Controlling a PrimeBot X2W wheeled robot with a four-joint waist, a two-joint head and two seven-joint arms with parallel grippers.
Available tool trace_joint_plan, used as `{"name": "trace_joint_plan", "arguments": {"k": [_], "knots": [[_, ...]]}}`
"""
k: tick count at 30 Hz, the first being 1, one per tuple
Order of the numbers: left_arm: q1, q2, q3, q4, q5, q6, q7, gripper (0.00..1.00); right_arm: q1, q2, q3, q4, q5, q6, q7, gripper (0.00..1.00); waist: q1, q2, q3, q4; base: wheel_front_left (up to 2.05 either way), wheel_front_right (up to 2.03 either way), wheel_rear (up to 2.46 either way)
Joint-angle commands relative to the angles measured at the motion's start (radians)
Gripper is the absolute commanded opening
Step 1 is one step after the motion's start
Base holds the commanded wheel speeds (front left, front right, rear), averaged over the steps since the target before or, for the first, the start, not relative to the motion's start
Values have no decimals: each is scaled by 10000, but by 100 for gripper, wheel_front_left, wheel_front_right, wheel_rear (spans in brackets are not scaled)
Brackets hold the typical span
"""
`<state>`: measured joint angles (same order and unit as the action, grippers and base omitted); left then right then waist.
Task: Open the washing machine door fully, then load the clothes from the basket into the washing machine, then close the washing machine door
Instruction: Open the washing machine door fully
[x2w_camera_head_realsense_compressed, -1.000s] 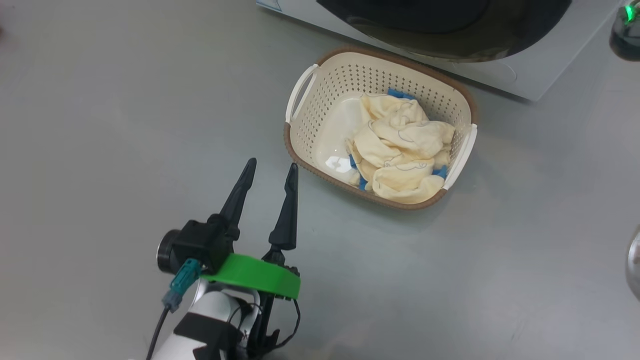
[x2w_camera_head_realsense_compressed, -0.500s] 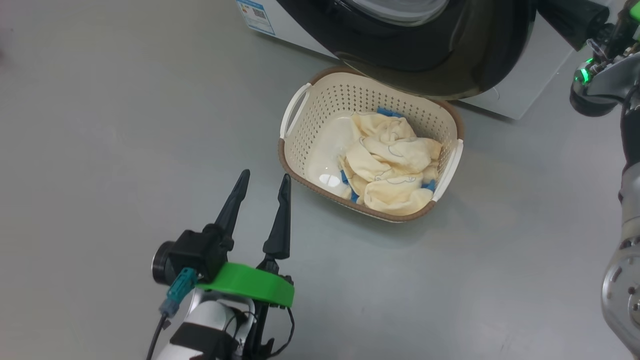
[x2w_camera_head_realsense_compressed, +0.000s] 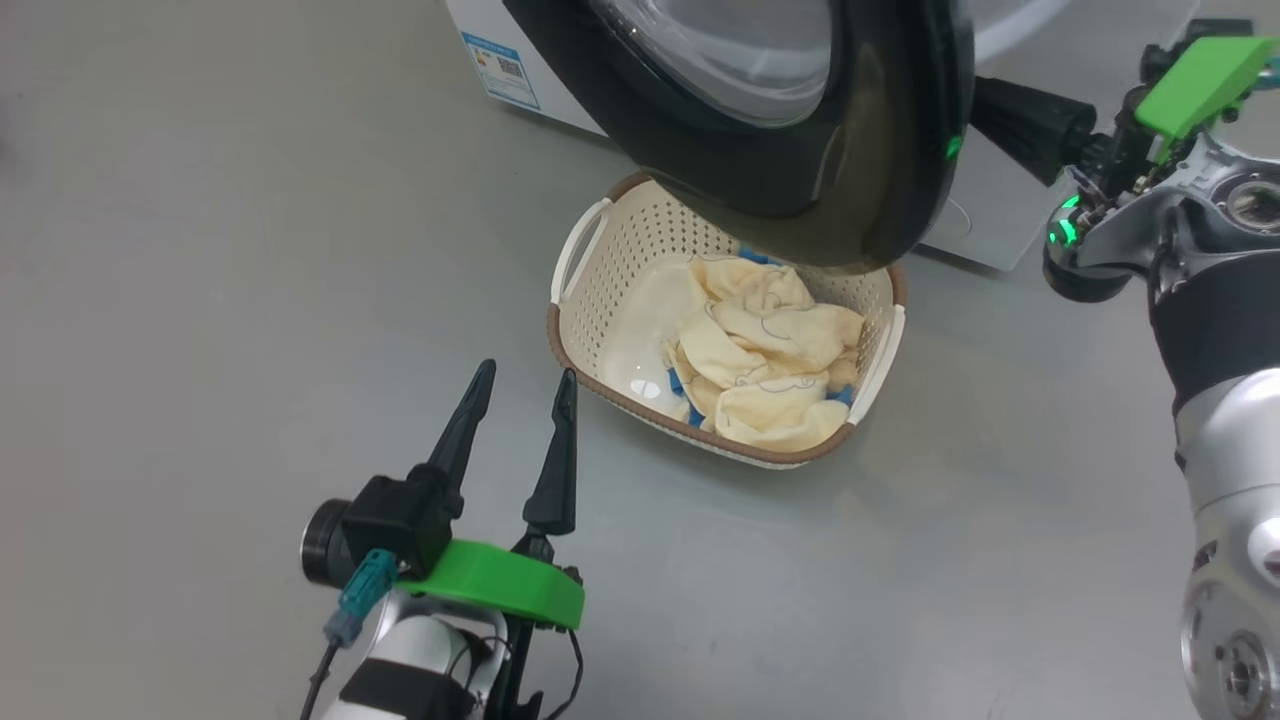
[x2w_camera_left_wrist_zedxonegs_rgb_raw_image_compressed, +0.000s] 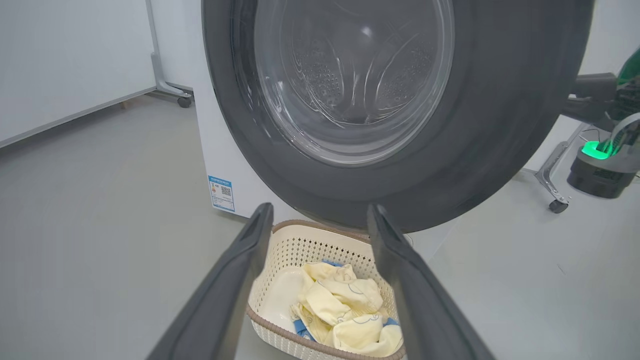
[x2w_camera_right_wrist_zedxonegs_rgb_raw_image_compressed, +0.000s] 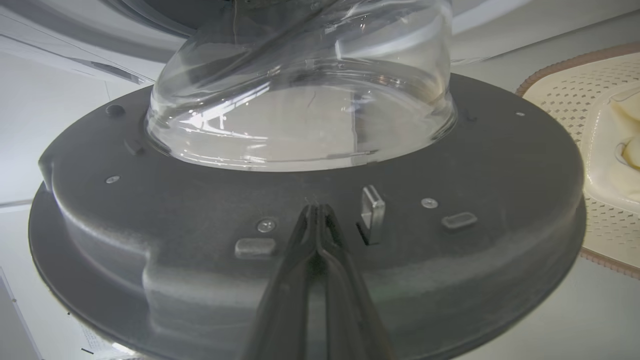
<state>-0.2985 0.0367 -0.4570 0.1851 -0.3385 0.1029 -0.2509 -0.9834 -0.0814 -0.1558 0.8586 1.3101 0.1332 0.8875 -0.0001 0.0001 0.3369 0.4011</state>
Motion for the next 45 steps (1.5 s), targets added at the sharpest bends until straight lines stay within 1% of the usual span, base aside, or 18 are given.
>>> {"name": "trace_joint_plan", "arguments": {"k": [1, 11, 20, 21, 32, 34, 37, 39, 45], "knots": [[72, 135, 385, -279, 101, -59, -109, 100, -55, 310, 379, -341, 224, -25, -49, 0, 1, -1, -78, -13, 0, 0, 0], [351, 135, 475, -208, 292, -171, -109, 100, 654, 311, 2211, -592, 1734, -25, -477, 0, 1, -1, -466, -59, 0, 0, 0], [496, 135, 529, -135, 449, -273, -109, 100, 1240, 311, 3684, -998, 2828, -25, -832, 0, 1, -1, -717, -47, 0, 0, 0], [496, 135, 529, -135, 449, -273, -109, 100, 1240, 311, 3684, -998, 2828, -25, -832, 0, 1, -1, -717, -47, 0, 0, 0], [671, 135, 509, -126, 495, -309, -109, 100, 1445, 311, 5035, -1532, 3805, -25, -1184, 0, 1, -1, -852, -16, 0, 0, 0], [674, 135, 479, -125, 480, -306, -109, 100, 1478, 311, 5427, -1676, 4063, -25, -1259, 0, 1, -1, -847, 18, 0, 0, 0], [670, 135, 465, -125, 469, -303, -109, 100, 1504, 311, 5692, -1774, 4260, -25, -1310, 0, 1, -1, -834, 44, 0, 0, 0], [658, 135, 423, -131, 443, -294, -109, 100, 1535, 311, 6088, -1890, 4533, -25, -1376, 0, 1, -1, -822, 86, 0, 0, 0], [660, 135, 401, -131, 412, -257, -109, 100, 1562, 311, 6793, -2083, 4980, -25, -1553, 0, 1, -1, -831, 142, 0, 0, 0]]}}
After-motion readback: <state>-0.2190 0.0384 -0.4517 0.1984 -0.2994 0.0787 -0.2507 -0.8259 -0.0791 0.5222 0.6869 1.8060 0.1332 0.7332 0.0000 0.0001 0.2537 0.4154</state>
